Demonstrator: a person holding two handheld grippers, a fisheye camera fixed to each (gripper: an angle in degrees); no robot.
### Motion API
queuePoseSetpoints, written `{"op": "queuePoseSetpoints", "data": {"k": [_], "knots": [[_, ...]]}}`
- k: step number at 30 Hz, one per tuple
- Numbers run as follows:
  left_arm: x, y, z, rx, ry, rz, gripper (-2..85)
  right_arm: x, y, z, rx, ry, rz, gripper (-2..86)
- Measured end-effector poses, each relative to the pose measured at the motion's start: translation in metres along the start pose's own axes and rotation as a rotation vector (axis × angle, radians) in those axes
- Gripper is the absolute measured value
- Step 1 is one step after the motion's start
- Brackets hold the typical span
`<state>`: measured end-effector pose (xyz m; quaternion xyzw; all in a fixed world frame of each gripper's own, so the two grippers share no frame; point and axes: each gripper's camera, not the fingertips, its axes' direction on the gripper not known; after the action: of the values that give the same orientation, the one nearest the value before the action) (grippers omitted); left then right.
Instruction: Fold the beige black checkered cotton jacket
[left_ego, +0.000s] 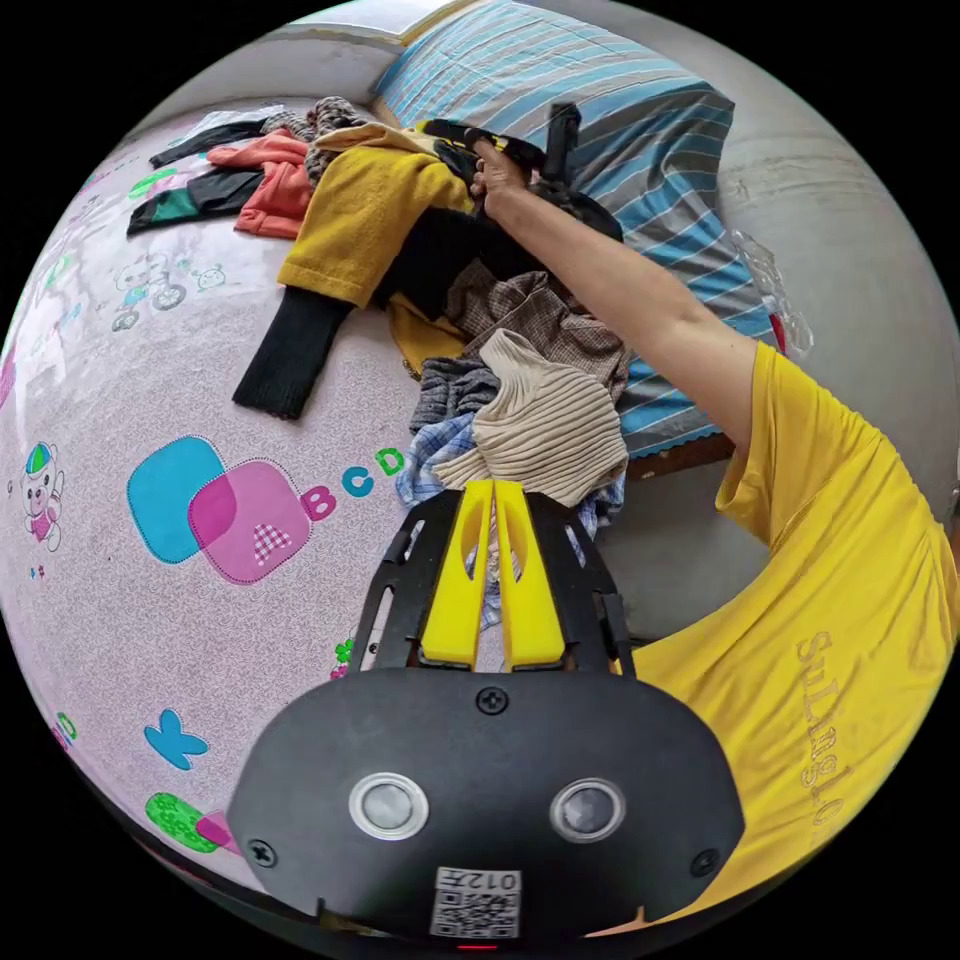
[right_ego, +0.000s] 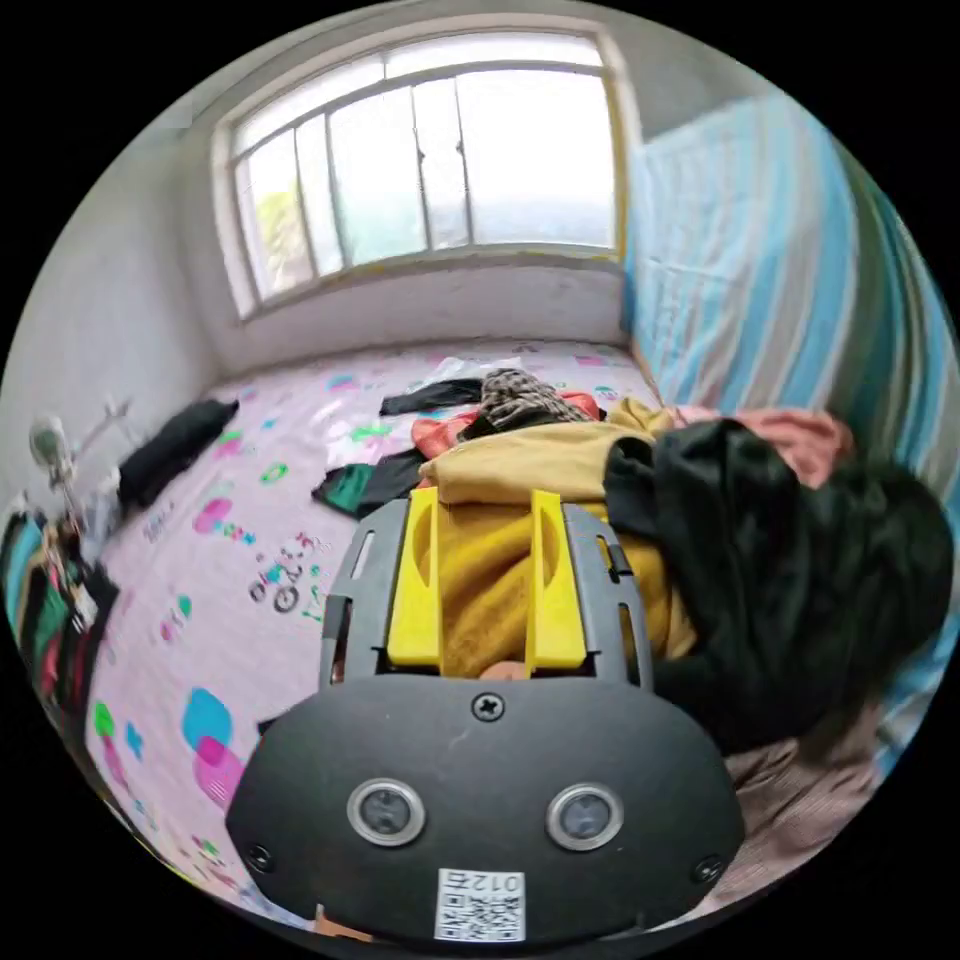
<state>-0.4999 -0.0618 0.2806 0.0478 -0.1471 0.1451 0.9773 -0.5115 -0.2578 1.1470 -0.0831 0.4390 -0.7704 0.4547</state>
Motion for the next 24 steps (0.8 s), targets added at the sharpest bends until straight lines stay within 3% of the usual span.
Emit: {"op": "queuePoseSetpoints", "data": {"k": [2,5,9,13,15,17,20,24], "knots": [[0.000,-0.007,-0.001,0.005,0.009,-0.015,0.5,-0.034,-0.025,0.028,-0.121,0.088,-0.243,15.8],[0.005,-0.017,-0.005,0.002,-0.018,0.002,0.4,-0.055,-0.041,0.054,-0.241,0.142,-0.391,15.0],[0.001,-0.030,-0.013,0.028,-0.024,-0.019,0.5,-0.032,-0.057,0.048,-0.302,0.140,-0.242,6.0],[-0.007,-0.040,-0.029,0.103,0.000,-0.061,0.6,0.037,-0.038,-0.029,-0.131,-0.060,0.042,3.4],[-0.009,-0.042,-0.030,0.114,0.007,-0.074,0.7,0.084,-0.013,-0.068,-0.048,-0.265,0.172,3.0],[-0.012,-0.047,-0.025,0.114,0.046,-0.093,0.8,0.154,0.034,-0.119,0.098,-0.614,0.292,2.8],[-0.010,-0.056,-0.013,0.111,0.098,-0.100,0.9,0.229,0.107,-0.189,0.304,-0.897,0.408,2.9],[-0.003,-0.079,0.003,0.103,0.158,-0.093,1.0,0.253,0.180,-0.279,0.350,-0.897,0.337,3.3]]}}
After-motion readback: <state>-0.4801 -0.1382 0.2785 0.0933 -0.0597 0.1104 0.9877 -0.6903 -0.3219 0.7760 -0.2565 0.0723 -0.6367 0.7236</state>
